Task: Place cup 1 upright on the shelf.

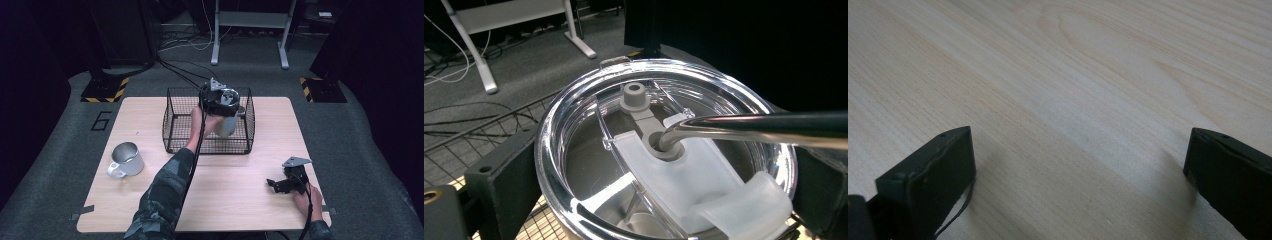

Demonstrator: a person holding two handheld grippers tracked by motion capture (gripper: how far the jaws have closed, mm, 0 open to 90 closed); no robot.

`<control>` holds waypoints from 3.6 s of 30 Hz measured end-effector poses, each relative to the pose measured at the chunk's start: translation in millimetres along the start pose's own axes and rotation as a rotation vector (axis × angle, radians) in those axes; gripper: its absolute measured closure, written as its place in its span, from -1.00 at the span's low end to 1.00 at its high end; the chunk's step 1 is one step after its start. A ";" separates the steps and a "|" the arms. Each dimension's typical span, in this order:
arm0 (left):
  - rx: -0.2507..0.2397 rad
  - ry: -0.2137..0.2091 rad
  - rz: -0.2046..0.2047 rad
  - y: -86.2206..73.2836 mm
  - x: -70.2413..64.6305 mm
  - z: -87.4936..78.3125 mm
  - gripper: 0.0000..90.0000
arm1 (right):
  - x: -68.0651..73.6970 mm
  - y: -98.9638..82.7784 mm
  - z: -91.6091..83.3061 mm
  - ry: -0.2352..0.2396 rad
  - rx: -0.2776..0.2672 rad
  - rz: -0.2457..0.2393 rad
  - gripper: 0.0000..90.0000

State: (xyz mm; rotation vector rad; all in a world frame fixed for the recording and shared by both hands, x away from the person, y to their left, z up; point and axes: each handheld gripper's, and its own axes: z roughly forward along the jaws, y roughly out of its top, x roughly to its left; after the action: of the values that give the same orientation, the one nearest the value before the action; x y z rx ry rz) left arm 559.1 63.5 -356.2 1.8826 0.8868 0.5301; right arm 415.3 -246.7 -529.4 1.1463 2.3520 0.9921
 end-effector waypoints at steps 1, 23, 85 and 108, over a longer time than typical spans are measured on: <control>0.008 0.001 0.001 -0.5 -0.2 1.4 -0.91 | 0.1 0.0 0.1 -0.001 -0.001 0.002 -1.00; 0.114 -0.029 -0.007 -11.9 -5.9 32.4 -0.91 | 0.4 -0.1 0.0 0.000 0.000 0.004 -1.00; 0.093 -0.079 0.081 -35.7 -18.9 -53.9 -0.94 | 0.1 -0.1 0.0 0.001 0.002 -0.001 -1.00; 0.100 -0.037 0.068 -90.1 6.8 -133.2 -0.95 | 0.1 -0.1 -0.1 0.002 0.003 -0.001 -1.00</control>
State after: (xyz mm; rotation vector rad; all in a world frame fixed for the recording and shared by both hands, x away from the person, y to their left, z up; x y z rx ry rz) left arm 441.1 171.0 -376.6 2.0125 0.8410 0.4977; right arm 415.1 -246.7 -529.5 1.1452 2.3565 0.9897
